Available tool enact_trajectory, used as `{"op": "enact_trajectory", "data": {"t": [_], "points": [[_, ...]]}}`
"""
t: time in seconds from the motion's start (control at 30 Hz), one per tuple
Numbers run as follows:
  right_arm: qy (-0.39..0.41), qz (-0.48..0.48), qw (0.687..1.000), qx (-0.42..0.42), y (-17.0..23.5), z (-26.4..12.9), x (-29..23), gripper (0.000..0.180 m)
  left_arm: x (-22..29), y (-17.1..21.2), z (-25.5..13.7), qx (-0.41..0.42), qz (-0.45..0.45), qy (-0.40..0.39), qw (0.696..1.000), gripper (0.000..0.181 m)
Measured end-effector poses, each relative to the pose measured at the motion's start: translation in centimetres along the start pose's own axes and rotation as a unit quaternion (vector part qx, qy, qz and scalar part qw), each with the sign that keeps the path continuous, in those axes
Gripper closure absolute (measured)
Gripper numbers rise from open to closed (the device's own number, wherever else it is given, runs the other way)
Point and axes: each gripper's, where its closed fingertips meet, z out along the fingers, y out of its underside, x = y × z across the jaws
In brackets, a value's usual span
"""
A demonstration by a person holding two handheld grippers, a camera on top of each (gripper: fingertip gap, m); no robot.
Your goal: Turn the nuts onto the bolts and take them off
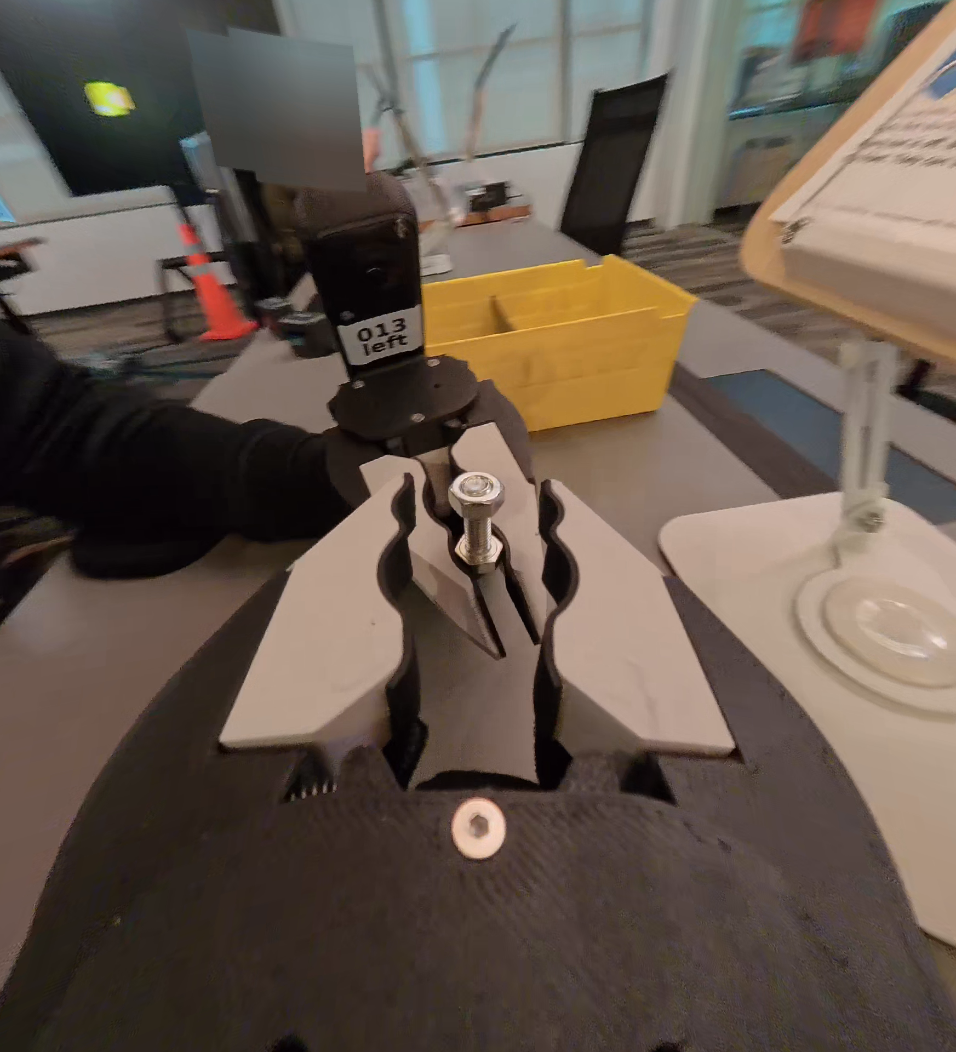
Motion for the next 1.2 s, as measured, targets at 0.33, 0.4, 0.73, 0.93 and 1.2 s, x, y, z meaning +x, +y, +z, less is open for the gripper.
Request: {"op": "enact_trajectory", "data": {"t": [0.33, 0.4, 0.73, 0.93, 1.2], "points": [[-0.181, -0.002, 0.983, -0.037, 1.0, 0.3, -0.7, 0.164, 0.2, 0.1, 0.1, -0.002, 0.0, 0.006, 1.0, 0.17], [-0.183, -0.004, 0.982, -0.038, 0.9, 0.3, -0.6, 0.164, 0.1, 0.1, 0.1, -0.001, -0.002, 0.005, 1.0, 0.17], [-0.076, 0.003, 0.997, -0.018, 0.9, 0.7, 0.0, 0.165, -0.3, 0.2, -0.1, -0.001, -0.004, -0.005, 1.0, 0.17], [0.047, 0.01, 0.999, 0.008, 0.9, 0.6, 0.4, 0.164, -0.4, 0.2, 0.0, -0.002, -0.004, -0.007, 1.0, 0.17], [0.216, 0.033, 0.974, 0.062, 1.1, 0.5, 0.7, 0.164, -0.2, 0.4, 0.2, -0.008, -0.001, -0.006, 1.0, 0.17]]}}
